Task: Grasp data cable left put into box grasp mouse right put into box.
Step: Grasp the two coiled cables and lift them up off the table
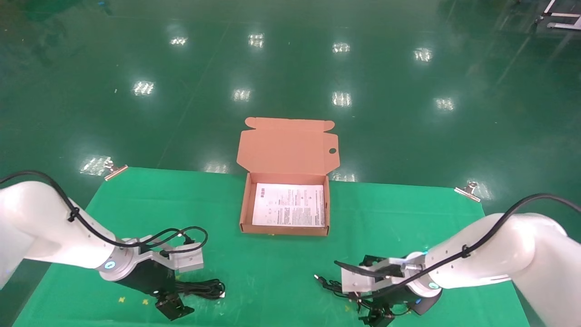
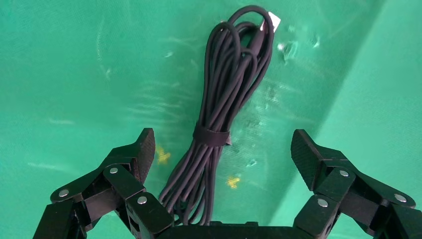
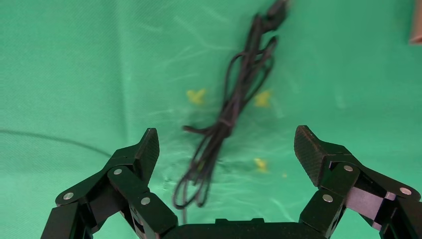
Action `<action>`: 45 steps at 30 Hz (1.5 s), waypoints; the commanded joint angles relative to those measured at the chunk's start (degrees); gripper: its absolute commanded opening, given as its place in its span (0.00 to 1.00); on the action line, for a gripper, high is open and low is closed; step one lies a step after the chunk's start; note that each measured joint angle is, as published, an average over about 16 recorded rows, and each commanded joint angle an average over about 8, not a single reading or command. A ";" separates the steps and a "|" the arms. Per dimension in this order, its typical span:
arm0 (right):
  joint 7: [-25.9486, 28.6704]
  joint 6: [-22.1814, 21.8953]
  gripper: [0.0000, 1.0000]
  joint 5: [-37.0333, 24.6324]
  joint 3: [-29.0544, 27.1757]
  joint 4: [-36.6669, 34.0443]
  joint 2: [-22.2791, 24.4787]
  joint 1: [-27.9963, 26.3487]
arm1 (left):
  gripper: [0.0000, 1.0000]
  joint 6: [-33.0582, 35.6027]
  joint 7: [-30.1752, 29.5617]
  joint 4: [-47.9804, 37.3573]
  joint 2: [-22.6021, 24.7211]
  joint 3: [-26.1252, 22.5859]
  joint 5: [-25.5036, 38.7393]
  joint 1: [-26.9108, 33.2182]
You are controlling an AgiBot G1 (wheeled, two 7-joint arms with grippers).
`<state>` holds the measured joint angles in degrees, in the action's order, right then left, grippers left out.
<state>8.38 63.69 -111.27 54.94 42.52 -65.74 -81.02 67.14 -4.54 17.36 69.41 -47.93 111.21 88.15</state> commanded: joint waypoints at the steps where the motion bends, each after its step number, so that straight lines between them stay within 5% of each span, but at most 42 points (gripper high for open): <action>1: -0.77 -0.44 0.33 0.07 0.05 -1.69 -0.57 0.09 | 0.23 -0.57 0.80 -1.29 0.39 -0.09 0.18 0.19; 3: -1.09 -0.71 0.08 0.10 0.04 -2.44 -0.80 0.09 | 0.00 -0.83 1.14 -1.93 0.61 -0.11 0.23 0.32; 5: -1.22 -0.89 0.00 0.11 0.03 -2.84 -0.93 0.10 | 0.00 -1.01 1.24 -2.30 0.74 -0.11 0.24 0.38; 45: -0.82 -0.39 0.00 0.18 0.00 -1.56 -0.50 0.07 | 0.00 -0.54 0.93 -1.14 0.34 -0.14 0.20 0.21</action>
<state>7.56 63.28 -111.11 54.94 40.95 -66.24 -80.95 66.60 -3.60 16.23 69.74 -48.07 111.40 88.37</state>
